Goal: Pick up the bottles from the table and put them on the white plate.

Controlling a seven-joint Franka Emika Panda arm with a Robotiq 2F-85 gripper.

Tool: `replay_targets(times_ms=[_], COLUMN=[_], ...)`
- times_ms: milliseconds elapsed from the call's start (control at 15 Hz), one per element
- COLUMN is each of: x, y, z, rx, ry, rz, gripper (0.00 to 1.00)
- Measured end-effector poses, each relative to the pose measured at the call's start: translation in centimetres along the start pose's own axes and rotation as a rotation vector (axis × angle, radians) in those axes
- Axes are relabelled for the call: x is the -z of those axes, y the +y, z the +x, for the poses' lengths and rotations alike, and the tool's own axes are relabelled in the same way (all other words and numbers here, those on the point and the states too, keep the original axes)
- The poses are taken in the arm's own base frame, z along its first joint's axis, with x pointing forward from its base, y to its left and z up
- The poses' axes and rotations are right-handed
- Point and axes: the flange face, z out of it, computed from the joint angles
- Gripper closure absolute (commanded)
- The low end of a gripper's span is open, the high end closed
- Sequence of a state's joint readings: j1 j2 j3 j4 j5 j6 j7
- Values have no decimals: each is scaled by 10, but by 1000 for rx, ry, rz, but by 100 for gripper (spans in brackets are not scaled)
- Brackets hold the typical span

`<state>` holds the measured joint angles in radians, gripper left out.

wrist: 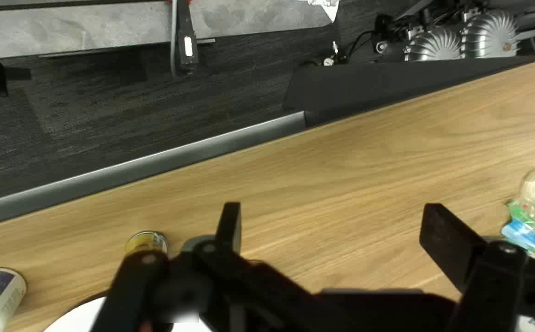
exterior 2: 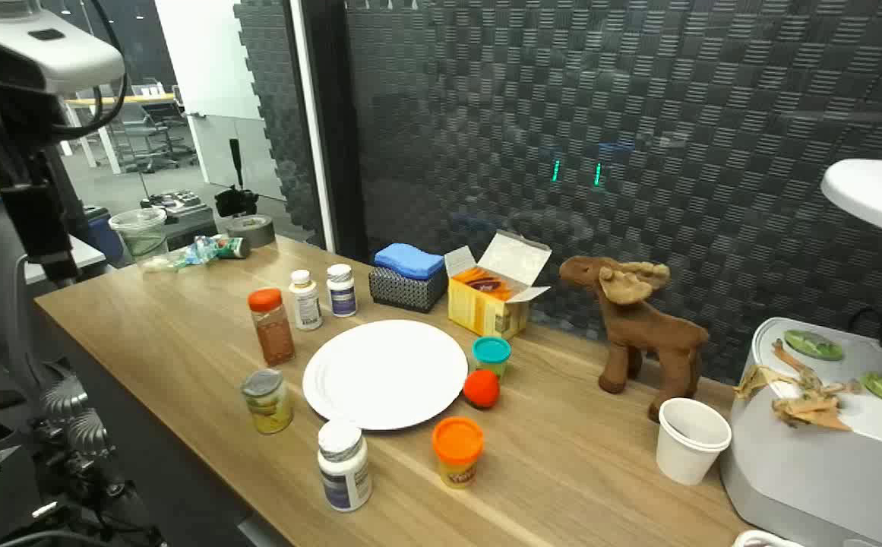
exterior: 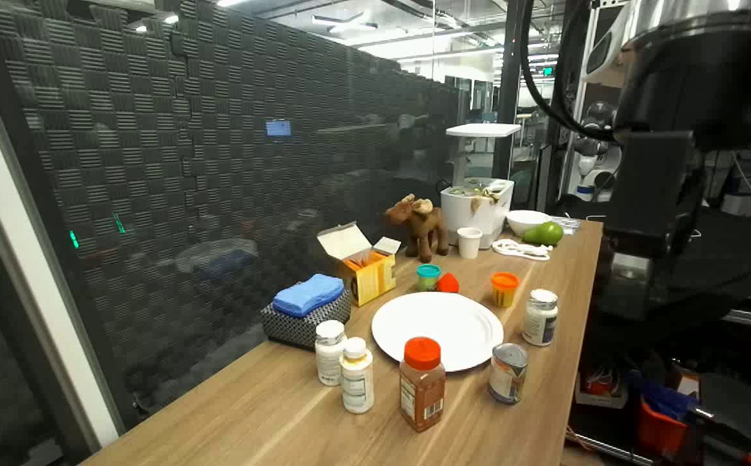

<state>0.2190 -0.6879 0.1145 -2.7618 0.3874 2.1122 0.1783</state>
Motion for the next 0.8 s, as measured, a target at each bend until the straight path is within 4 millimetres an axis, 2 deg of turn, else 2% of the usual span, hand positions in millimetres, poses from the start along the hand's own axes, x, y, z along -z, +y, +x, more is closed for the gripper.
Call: replay_targets(times_ms=[600, 800], x=[-1, -3], y=[1, 3], z=[2, 19], rx=[-4, -4], ry=[-2, 26], rz=[-3, -31], gripper=[0, 0])
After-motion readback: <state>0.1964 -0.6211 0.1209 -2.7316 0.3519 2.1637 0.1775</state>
